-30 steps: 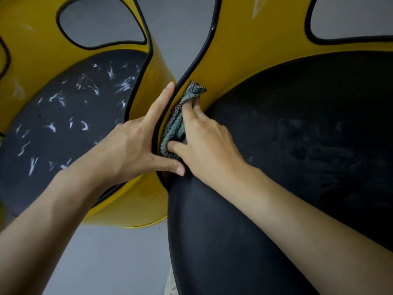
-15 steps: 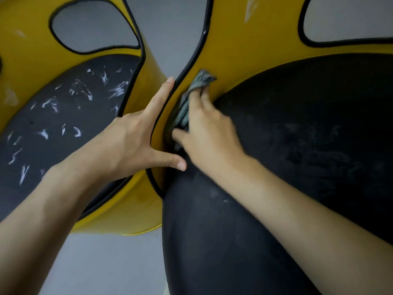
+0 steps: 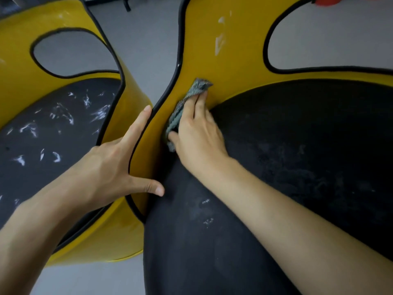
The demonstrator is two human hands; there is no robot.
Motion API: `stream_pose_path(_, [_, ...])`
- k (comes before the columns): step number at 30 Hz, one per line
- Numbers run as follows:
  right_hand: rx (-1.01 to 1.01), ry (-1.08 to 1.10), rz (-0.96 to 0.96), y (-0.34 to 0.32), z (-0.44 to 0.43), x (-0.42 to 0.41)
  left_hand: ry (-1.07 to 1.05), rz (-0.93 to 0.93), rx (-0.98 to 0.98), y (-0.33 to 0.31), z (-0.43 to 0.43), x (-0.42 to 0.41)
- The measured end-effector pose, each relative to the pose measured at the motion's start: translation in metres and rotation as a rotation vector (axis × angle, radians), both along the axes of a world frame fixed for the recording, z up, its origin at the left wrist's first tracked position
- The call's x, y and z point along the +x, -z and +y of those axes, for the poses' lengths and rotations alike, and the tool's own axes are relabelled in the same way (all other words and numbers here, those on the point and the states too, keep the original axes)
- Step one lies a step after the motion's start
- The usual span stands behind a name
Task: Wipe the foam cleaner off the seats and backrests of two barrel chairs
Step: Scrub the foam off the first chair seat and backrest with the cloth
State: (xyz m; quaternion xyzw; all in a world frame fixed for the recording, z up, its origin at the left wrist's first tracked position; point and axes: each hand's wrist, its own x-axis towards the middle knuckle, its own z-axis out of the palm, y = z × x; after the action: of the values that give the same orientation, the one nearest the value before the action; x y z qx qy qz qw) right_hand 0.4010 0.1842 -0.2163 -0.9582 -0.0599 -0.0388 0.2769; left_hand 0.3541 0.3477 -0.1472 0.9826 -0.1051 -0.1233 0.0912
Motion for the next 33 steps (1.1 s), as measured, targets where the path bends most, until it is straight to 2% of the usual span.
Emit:
stream_pose_path(5, [-0.05, 0.052, -0.014, 0.005, -0.001, 0.004, -0.006, -0.006, -0.016, 0.002, 0.001, 0.001])
stream_pose_path(12, [-0.07, -0.237, -0.088, 0.009, 0.024, -0.055, 0.015, -0.002, -0.032, 0.004, 0.004, 0.003])
stream_pose_path(19, [-0.125, -0.363, -0.08, 0.004, 0.016, -0.062, -0.017, 0.034, -0.049, 0.001, 0.004, 0.006])
stream_pose_path(26, [-0.037, -0.117, 0.052, -0.001, 0.004, -0.006, -0.023, 0.005, 0.001, 0.002, 0.002, 0.003])
stream_pose_path(33, [0.057, 0.024, 0.07, 0.0, -0.011, 0.015, -0.024, 0.043, 0.054, -0.006, -0.011, 0.012])
